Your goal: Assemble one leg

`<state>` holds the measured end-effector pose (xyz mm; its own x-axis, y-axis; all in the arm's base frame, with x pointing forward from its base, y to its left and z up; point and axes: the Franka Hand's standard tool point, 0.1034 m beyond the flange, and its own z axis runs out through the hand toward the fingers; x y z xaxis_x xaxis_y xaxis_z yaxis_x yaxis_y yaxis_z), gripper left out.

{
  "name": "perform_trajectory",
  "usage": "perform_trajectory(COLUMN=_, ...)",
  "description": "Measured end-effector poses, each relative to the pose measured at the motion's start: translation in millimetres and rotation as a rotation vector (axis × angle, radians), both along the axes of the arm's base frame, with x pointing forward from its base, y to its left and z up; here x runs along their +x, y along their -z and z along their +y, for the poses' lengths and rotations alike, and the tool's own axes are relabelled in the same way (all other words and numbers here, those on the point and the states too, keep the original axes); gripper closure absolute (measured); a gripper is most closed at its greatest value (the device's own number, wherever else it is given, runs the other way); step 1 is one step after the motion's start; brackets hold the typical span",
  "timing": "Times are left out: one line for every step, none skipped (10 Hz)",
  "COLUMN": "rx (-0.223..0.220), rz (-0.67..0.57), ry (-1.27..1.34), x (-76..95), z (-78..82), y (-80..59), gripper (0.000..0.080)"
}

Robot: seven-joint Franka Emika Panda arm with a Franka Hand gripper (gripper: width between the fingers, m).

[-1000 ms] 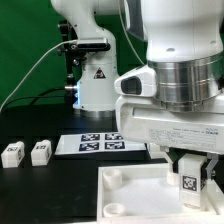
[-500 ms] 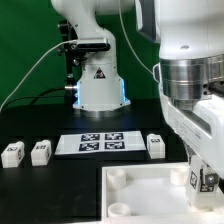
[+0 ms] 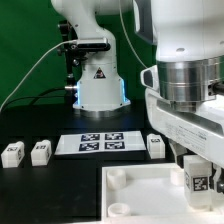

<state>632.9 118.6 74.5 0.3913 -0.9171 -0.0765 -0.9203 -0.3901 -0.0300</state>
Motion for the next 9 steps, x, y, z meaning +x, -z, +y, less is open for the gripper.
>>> perform_trajectory(rx=-0.016, rz=-0.022, ry=-0.262, x=1.4, z=-3.8, y=-0.7, gripper=0.0156)
perform_trajectory(rx=-0.021, rz=-0.031, ry=-0.392, x=1.4, z=-3.5, y=-0.9, gripper=0.0156)
perform_trajectory(rx=-0.021, rz=-0.038, ry=-0.504, x=1.2, z=-4.3, y=-0.3, gripper=0.0151)
perform_trajectory(rx=-0.021, rz=-0.044, ry=-0.593, x=1.2, z=-4.7, y=-0.2, gripper=0.0151)
perform_trajectory(rx=-0.021, rz=-0.049, ry=-0.664, x=1.0, z=-4.7, y=-0.1, gripper=0.0151)
perform_trajectory(rx=-0.021, rz=-0.062, ry=-0.840, x=0.3, z=-3.9, y=0.0, gripper=0.0151)
perform_trajectory(rx=-0.036, rz=-0.084, ry=-0.969, x=-0.9, z=-0.1, y=-0.8, gripper=0.0151)
perform_trajectory(rx=-0.040, rz=-0.099, ry=-1.011, x=-4.1, z=4.8, y=-2.3, gripper=0.0151)
perform_trajectory(rx=-0.036, rz=-0.096, ry=-0.962, x=-4.3, z=4.6, y=-1.6, gripper=0.0151)
